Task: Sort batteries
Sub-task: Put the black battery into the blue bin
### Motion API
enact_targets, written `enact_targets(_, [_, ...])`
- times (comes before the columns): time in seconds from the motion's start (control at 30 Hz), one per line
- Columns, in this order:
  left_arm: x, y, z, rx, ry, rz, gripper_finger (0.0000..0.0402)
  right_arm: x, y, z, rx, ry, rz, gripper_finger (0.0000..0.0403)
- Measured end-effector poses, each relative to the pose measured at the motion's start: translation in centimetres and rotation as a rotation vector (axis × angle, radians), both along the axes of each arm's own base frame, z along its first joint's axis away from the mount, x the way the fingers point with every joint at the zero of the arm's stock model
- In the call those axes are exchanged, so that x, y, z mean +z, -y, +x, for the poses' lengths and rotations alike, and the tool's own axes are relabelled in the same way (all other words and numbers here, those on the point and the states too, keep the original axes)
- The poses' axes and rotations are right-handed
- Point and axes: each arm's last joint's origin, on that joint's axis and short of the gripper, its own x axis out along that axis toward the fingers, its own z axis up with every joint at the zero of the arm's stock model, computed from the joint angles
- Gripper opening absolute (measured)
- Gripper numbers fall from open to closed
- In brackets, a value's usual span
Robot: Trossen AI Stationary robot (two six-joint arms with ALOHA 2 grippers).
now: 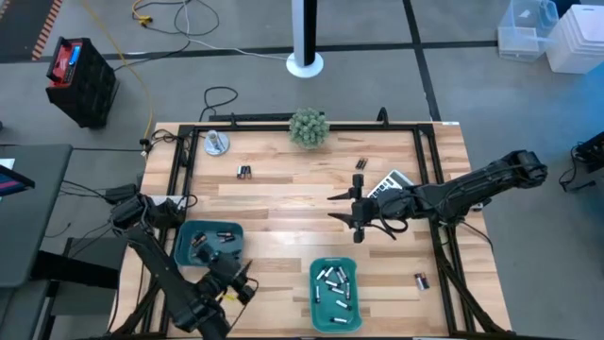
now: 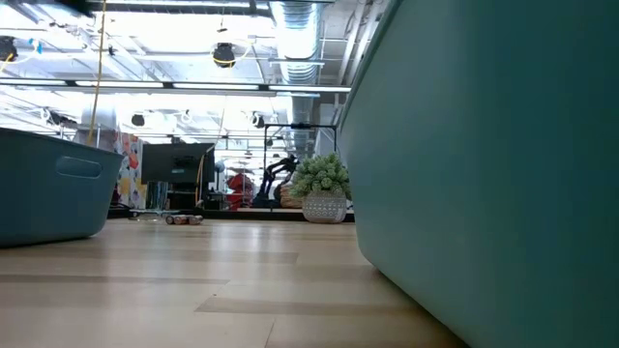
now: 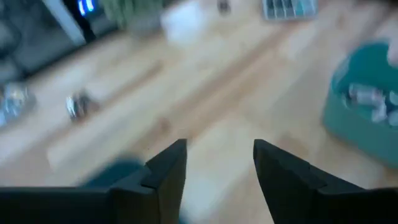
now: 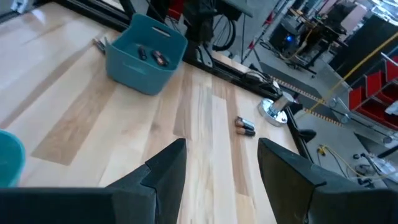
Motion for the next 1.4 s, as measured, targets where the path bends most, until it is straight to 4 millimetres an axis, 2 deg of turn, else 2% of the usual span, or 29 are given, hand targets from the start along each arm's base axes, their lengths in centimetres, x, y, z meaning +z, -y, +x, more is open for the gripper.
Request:
enact_targets(0.17, [0.0,-2.2,2.1,-0.016,0.076,0.188,0.0146,1.0,0.3,0.4,0.094,0.130,0.030,0.0212])
enact_targets(0.27, [0.3,-3.5,3.4,-0.040,0.144,0.346,0.0115,1.4,1.2,0.6,0.134,0.254,0.061,0.0212])
enact_targets(0.37, [0.6,-4.7,4.5,-0.042,0.153,0.461,0.0082,1.0,2.7,0.6,0.086,0.288,0.065,0.0212])
enact_targets(0.5, [0.7,-6.4,5.7,-0.002,0.133,0.515,0.0042,0.8,4.7,0.7,0.002,0.286,0.109,0.0212])
enact_targets(0.63, [0.5,-7.5,6.8,0.033,0.113,0.526,0.0007,0.7,5.6,0.7,-0.039,0.289,0.149,0.0212])
enact_targets(0.77, [0.3,-7.6,8.1,0.021,0.074,0.584,0.0001,0.7,5.7,0.7,-0.051,0.292,0.169,0.0212])
enact_targets(0.9, [0.1,-8.1,10.2,-0.019,-0.080,0.624,0.0001,0.7,6.1,0.6,-0.092,0.301,0.187,0.0212])
enact_targets(1.0, [0.1,-8.7,12.6,-0.131,-0.221,0.569,0.0001,0.8,6.6,0.6,-0.122,0.315,0.245,0.0212])
enact_targets(1.07, [0.4,-9.1,14.4,-0.240,-0.249,0.515,0.0001,0.7,6.8,0.6,-0.136,0.319,0.265,0.0212])
enact_targets(1.27, [2.1,-11.3,18.3,-0.540,-0.204,0.520,0.0000,0.6,6.7,0.3,-0.139,0.276,0.266,0.0212])
enact_targets(1.4, [3.3,-15.1,20.6,-0.743,-0.051,0.450,0.0000,0.7,7.1,-0.5,-0.206,0.242,0.286,0.0212])
